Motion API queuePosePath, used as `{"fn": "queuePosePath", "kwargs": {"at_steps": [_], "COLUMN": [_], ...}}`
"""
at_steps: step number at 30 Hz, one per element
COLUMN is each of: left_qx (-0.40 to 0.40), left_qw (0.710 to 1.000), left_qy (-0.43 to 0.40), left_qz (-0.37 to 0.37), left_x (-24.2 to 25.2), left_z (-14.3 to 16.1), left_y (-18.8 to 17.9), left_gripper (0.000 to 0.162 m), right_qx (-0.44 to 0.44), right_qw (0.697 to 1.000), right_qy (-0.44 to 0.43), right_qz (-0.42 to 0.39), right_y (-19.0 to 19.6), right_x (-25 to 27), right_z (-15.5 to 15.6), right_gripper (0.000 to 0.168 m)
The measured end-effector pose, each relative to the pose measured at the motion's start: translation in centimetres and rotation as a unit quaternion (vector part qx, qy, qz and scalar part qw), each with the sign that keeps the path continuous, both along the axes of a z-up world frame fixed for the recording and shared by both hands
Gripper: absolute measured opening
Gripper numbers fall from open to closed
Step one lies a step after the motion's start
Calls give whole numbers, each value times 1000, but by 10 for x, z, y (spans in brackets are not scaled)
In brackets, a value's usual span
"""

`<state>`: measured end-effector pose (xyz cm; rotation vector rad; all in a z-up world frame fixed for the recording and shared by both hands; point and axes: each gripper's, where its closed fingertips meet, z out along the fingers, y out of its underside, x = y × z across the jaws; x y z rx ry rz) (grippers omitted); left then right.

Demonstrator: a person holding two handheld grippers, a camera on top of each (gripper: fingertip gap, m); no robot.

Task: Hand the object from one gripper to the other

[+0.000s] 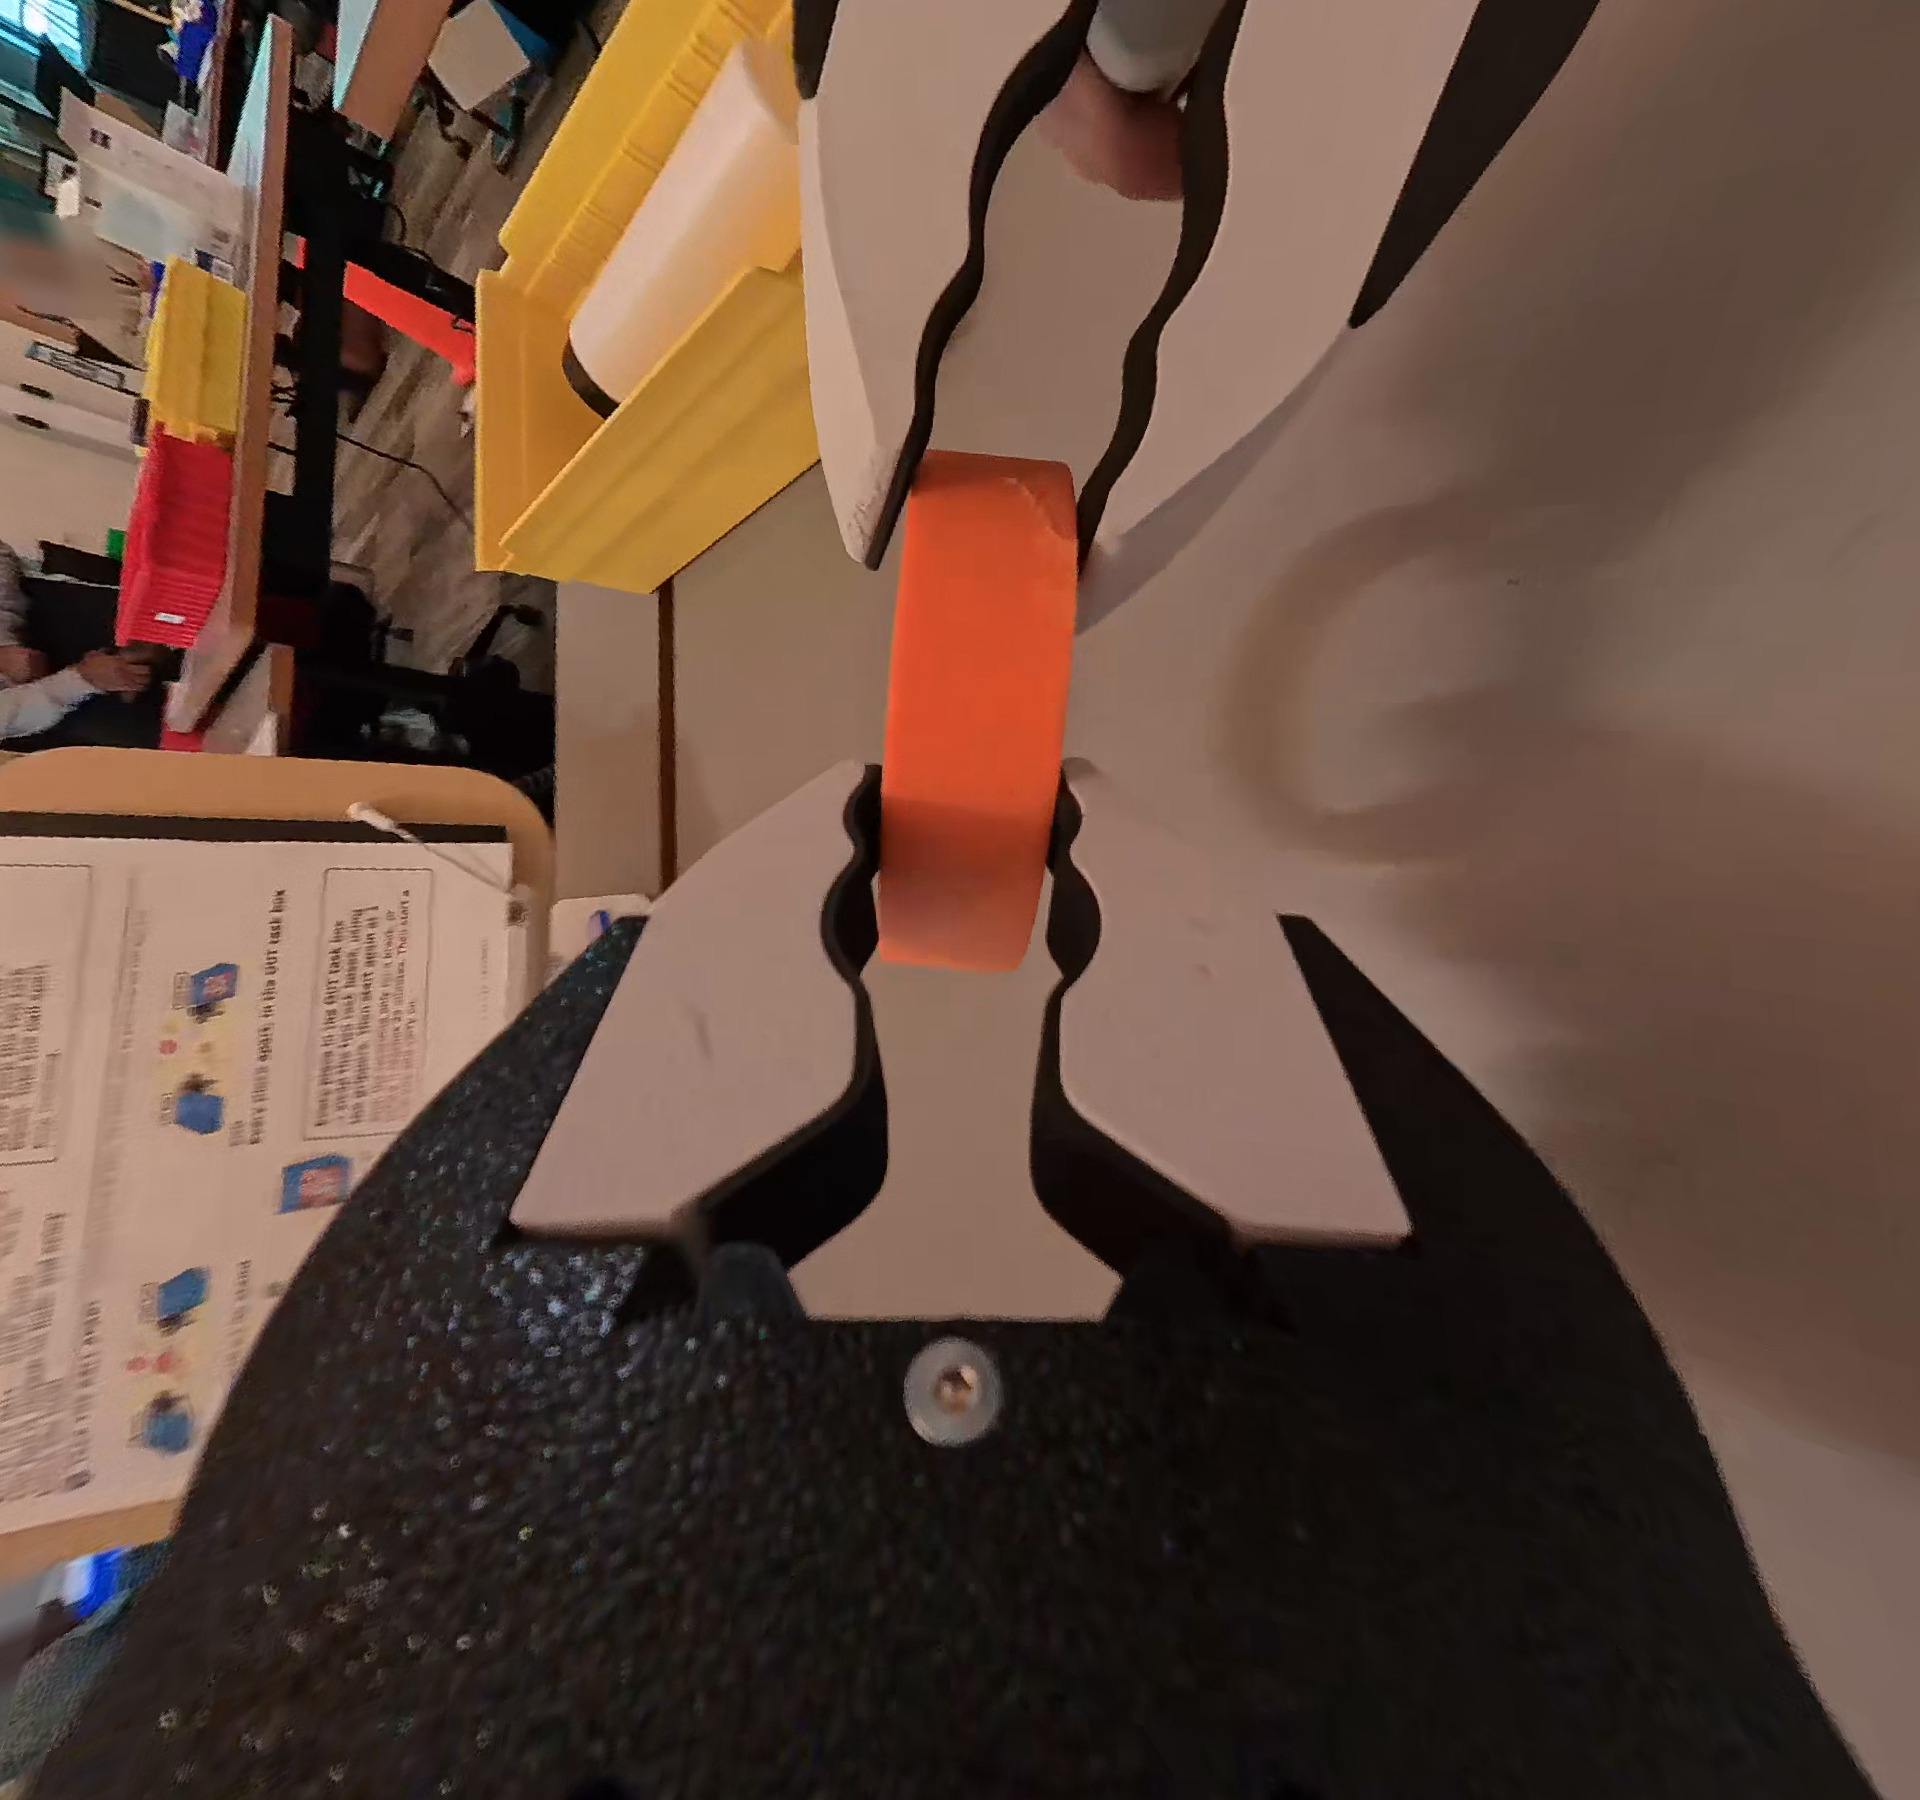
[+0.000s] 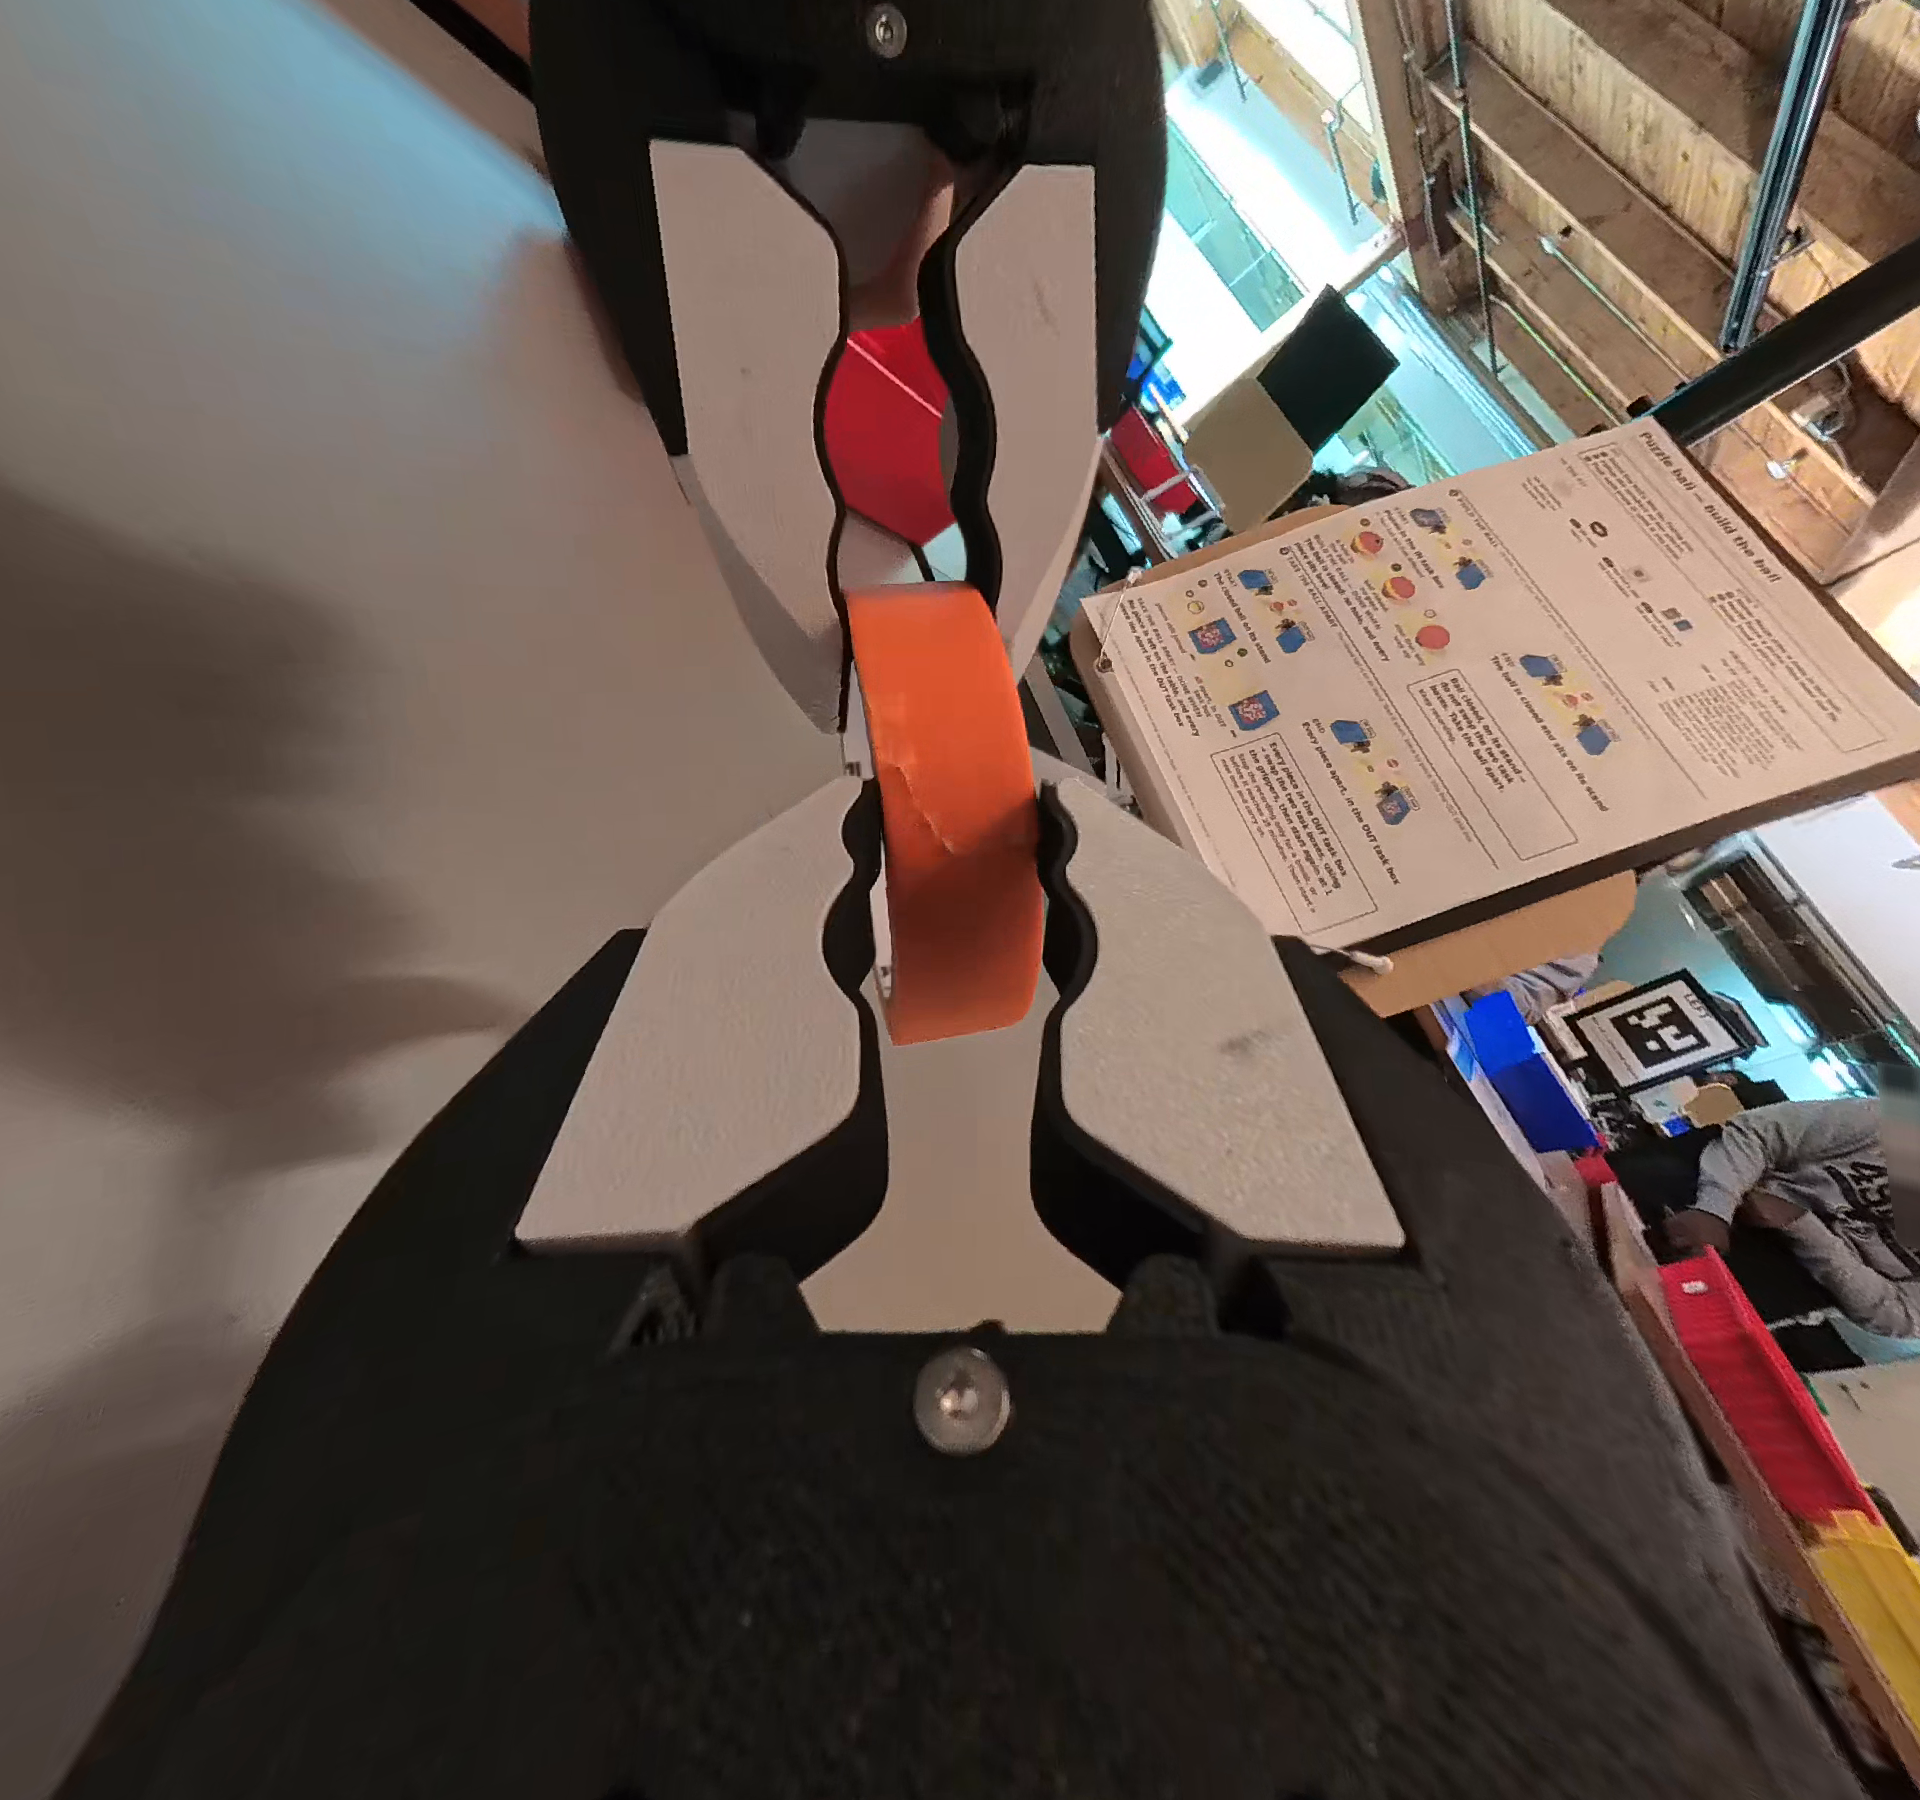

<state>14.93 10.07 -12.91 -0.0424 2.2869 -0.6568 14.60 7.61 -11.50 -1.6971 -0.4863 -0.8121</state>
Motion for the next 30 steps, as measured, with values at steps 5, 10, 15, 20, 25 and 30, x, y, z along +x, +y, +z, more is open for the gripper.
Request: {"fn": "queuePosePath", "kwargs": {"at_steps": [5, 10, 15, 20, 25, 30], "left_qx": [-126, -342, -518, -563, -553, -554], "left_qw": [991, 935, 841, 808, 805, 795], "left_qy": [43, 90, 154, 172, 206, 237], "left_qz": [6, 33, 15, -38, -54, -74], "left_x": [-2, 5, 1, -10, -18, -26], "left_z": [12, 45, 66, 69, 60, 62], "left_y": [-3, 11, 15, 6, -9, -15], "left_gripper": [29, 29, 29, 29, 29, 36], "right_qx": [64, 194, 290, 299, 230, 226], "right_qw": [997, 967, 895, 818, 894, 919], "right_qy": [29, 159, 329, 469, 362, 291], "right_qz": [26, 36, 76, 150, 131, 142], "right_y": [-10, -33, -40, -29, -12, -18], "right_x": [-4, 13, 29, 24, 5, -4], "right_z": [19, 51, 62, 57, 45, 54], "right_gripper": [33, 49, 53, 57, 32, 29]}}
